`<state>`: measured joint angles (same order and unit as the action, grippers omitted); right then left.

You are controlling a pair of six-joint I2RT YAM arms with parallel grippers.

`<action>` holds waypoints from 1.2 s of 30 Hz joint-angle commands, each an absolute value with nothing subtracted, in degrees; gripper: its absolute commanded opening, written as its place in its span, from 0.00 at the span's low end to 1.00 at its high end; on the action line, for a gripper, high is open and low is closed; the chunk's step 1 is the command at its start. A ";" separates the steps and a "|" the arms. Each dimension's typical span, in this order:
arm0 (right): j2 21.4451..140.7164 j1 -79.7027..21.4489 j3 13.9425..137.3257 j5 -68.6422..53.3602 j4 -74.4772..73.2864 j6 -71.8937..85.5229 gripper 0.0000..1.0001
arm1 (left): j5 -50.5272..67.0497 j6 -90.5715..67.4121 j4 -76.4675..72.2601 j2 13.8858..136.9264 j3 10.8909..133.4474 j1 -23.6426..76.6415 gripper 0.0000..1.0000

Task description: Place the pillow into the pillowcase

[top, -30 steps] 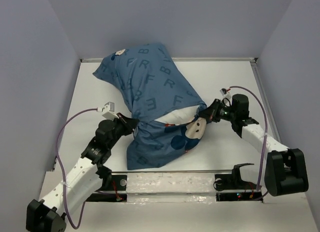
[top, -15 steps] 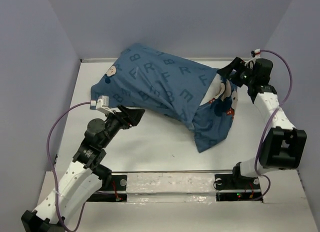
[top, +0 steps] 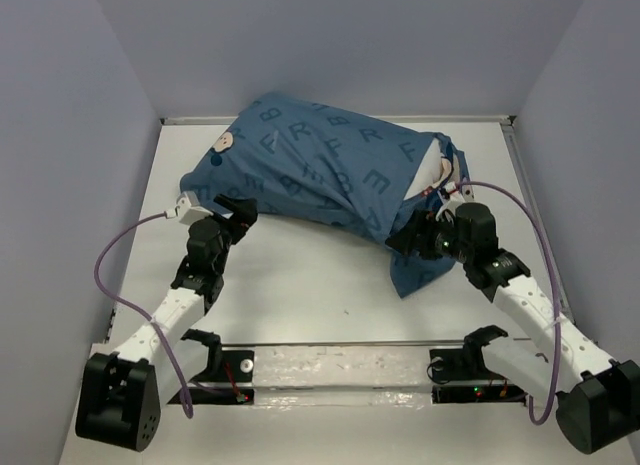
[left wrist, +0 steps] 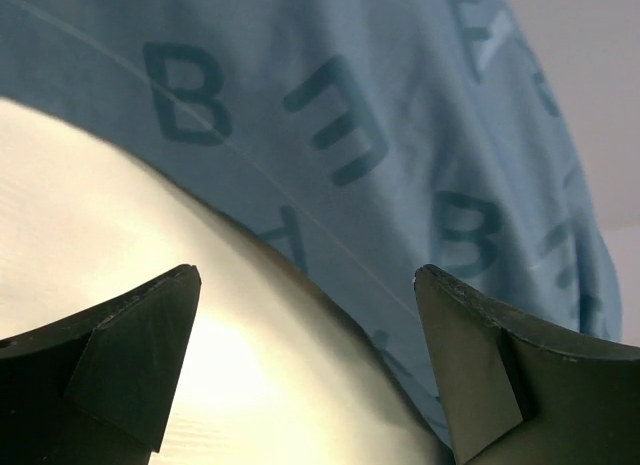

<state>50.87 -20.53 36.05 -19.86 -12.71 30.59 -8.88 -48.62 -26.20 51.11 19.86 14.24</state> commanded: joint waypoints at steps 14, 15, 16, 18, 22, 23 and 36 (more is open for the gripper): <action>46.13 -20.93 24.96 -0.26 -10.99 40.61 1.00 | -12.23 -53.08 -76.69 79.43 13.98 6.25 0.99; 47.10 -20.92 26.35 -1.05 -8.90 40.00 1.00 | -9.43 -53.87 -79.95 83.37 14.58 5.11 0.99; 47.98 -20.92 26.80 -1.40 -6.88 39.47 1.00 | -8.62 -53.70 -81.81 85.41 15.72 5.10 0.99; 52.63 -20.21 29.25 -5.17 -2.14 37.36 1.00 | -6.26 -52.56 -82.18 92.50 21.49 4.83 0.99; 60.81 -15.50 30.76 -9.13 6.58 35.42 1.00 | -3.08 -55.71 -87.88 105.01 27.94 3.61 0.99; 61.95 -13.82 30.33 -10.45 8.42 36.20 0.98 | -2.99 -56.68 -89.28 106.68 29.17 3.43 0.99; 56.00 -7.65 34.26 -20.73 2.94 31.47 0.00 | -6.57 -51.34 -88.53 87.46 27.46 0.44 0.00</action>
<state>63.11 -8.47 29.21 -18.09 8.16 35.62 -0.03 -56.01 -73.25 106.21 32.95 2.55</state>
